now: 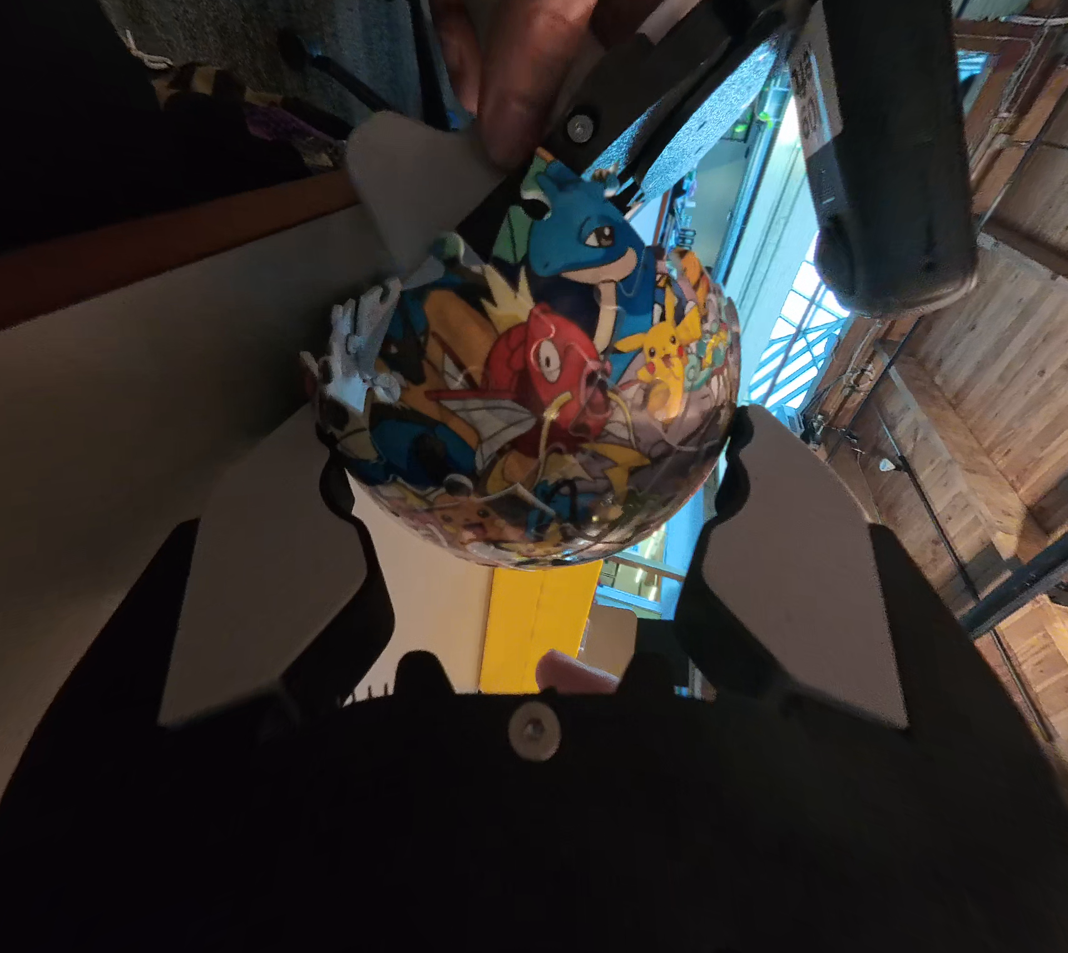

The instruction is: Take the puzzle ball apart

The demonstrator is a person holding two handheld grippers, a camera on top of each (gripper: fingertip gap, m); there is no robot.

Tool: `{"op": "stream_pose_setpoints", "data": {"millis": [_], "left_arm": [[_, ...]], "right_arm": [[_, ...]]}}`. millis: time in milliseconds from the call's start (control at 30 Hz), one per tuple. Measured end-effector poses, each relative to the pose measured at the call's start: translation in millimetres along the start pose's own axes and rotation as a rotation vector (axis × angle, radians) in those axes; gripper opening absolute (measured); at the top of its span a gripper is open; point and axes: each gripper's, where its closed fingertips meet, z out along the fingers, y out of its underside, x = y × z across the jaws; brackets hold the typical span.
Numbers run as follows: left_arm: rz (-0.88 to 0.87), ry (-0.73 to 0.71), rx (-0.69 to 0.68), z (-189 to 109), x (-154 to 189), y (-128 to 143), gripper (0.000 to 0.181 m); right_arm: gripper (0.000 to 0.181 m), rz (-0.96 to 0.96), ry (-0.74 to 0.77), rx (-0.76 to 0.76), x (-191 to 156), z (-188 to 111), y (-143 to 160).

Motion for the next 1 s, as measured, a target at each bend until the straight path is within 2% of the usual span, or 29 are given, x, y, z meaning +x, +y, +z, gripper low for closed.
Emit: {"op": "stream_pose_setpoints", "data": {"millis": [400, 600, 733, 867, 1000], "left_arm": [[-0.051, -0.038, 0.012, -8.9, -15.0, 1.7, 0.09], [-0.086, -0.136, 0.043, -14.8, -32.9, -3.2, 0.08], [-0.134, -0.13, -0.019, -8.9, -37.2, 7.7, 0.087], [-0.119, -0.13, -0.041, -6.0, -30.6, 8.1, 0.09], [-0.184, -0.173, -0.043, -3.6, -32.6, 6.1, 0.098]], "right_arm": [[0.125, -0.018, 0.044, -0.024, 1.5, -4.9, 0.2], [0.125, -0.011, 0.03, -0.044, 1.8, -4.1, 1.5], [0.124, -0.02, 0.024, -0.051, 2.0, -3.7, 1.2], [0.124, -0.019, 0.022, -0.057, 2.2, -3.7, 1.4], [0.124, -0.011, 0.027, -0.056, 2.4, -3.8, 2.0]]}}
